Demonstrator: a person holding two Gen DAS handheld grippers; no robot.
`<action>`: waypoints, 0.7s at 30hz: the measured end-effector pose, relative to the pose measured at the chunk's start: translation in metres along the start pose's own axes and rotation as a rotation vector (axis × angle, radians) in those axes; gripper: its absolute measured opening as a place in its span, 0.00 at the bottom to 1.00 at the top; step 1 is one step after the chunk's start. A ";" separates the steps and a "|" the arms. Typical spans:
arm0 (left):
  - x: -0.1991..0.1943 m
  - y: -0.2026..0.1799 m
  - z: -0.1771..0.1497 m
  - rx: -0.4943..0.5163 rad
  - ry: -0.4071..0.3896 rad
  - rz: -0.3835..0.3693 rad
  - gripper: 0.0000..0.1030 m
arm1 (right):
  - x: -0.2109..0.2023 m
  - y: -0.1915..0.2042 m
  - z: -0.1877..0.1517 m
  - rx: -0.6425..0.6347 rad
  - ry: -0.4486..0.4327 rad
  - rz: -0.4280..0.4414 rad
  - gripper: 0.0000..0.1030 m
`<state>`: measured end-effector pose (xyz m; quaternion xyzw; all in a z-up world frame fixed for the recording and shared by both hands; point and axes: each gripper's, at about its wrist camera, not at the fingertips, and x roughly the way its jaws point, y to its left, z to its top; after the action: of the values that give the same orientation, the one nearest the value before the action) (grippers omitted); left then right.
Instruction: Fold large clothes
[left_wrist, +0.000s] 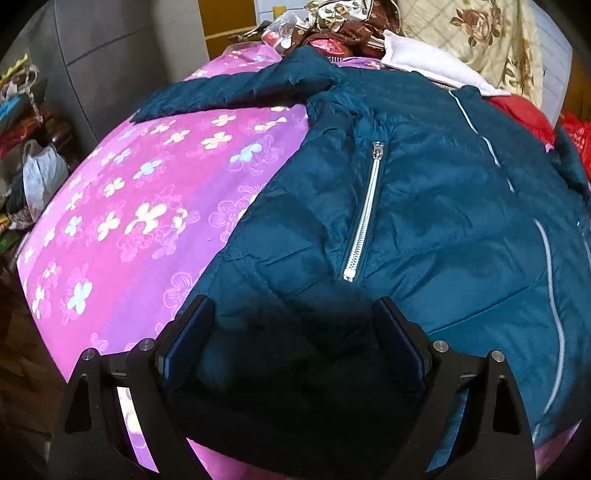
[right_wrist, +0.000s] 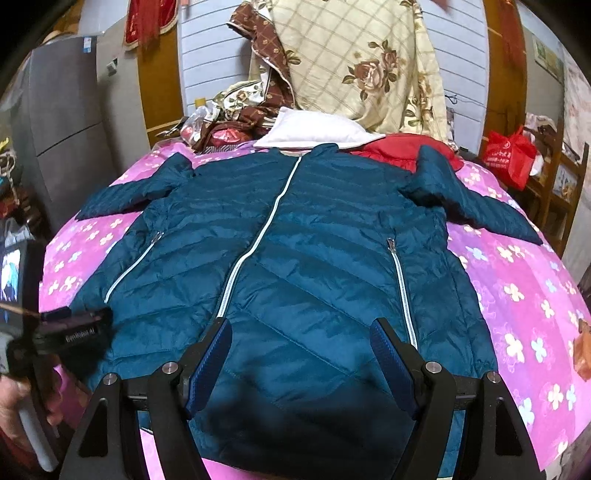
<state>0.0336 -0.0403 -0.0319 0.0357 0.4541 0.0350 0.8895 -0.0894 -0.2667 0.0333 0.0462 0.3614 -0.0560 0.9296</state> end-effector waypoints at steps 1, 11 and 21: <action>0.001 -0.002 -0.002 0.007 -0.004 0.013 0.87 | 0.000 0.000 0.000 0.001 -0.003 -0.001 0.73; 0.005 0.000 -0.005 0.005 0.042 0.033 0.93 | -0.001 0.000 0.003 0.002 -0.009 0.007 0.73; 0.004 0.106 0.102 -0.198 -0.013 -0.071 0.82 | 0.017 0.005 0.031 -0.026 -0.028 0.011 0.73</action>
<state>0.1152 0.0623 0.0343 -0.0683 0.4434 0.0479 0.8924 -0.0560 -0.2668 0.0446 0.0351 0.3487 -0.0468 0.9354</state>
